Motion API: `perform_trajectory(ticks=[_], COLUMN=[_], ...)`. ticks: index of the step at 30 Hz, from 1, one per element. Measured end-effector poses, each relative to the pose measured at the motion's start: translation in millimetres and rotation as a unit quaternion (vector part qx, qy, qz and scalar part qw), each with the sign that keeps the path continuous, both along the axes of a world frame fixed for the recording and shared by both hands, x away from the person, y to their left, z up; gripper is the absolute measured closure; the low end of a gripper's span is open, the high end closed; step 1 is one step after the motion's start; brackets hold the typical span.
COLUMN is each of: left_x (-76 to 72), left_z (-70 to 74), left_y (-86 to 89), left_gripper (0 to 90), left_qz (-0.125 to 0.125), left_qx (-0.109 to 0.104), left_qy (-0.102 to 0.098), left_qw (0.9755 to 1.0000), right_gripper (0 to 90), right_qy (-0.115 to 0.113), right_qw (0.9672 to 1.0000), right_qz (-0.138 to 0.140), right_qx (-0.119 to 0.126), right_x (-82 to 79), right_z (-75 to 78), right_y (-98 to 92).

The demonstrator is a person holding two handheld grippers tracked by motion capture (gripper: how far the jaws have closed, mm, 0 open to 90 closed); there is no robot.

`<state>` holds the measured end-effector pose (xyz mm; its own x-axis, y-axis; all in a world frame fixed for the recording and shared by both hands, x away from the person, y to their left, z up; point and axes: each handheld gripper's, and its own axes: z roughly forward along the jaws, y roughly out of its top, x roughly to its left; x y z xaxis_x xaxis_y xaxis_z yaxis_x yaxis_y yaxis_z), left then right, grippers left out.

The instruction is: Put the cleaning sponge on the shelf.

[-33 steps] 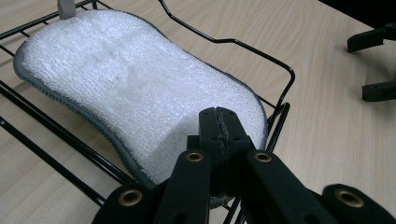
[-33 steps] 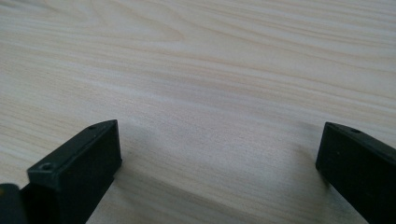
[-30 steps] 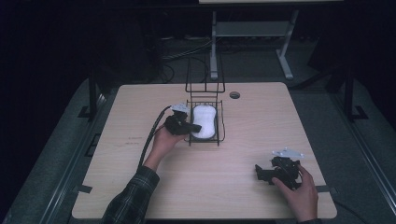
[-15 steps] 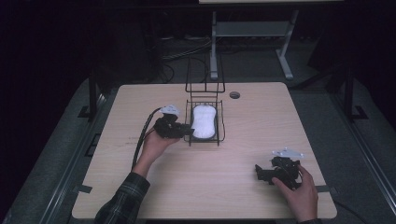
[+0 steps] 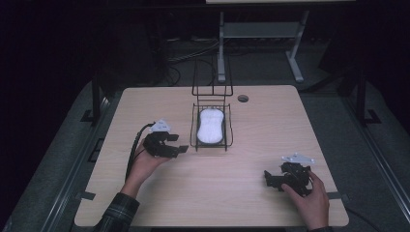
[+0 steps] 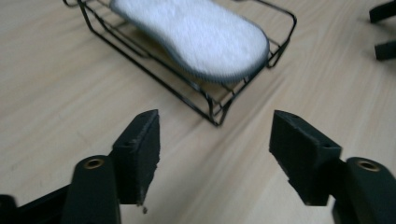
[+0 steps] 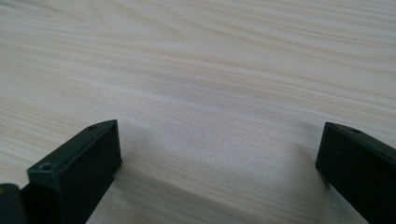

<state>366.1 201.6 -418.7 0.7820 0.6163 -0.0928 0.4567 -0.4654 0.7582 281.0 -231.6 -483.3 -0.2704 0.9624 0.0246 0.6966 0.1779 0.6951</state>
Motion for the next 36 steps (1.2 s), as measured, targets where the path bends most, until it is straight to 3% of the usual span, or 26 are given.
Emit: perform_trajectory(ticks=[6,9,18,32,36], left_x=[-17.7,-32.3,-58.1,-77.2,-79.7], left_z=[-4.8,-9.9,-24.4,-44.5,-46.6], left_y=[9.6,16.8,27.1,38.8,40.8], left_gripper=[23.7,19.1,15.7,15.1,14.5], left_qz=[0.007,0.009,0.012,0.006,0.004], left_qx=[0.018,0.037,0.064,0.099,0.098], left_qy=[-0.008,-0.007,0.005,0.025,0.017], left_qw=[0.9998,0.9993,0.9979,0.9947,0.995], right_gripper=[0.0,0.0,0.0,0.0,0.0], right_qy=[0.0,0.0,0.0,0.0,0.0], right_qw=[1.0,1.0,1.0,1.0,1.0], right_qz=[0.0,-0.001,0.0,0.0,0.0], right_qx=[0.0,0.0,0.0,0.0,0.0], right_x=[0.0,-0.2,-0.3,-0.4,-0.4], right_z=[0.0,0.0,0.0,0.0,0.0], right_y=[0.0,0.1,0.0,0.1,0.1])
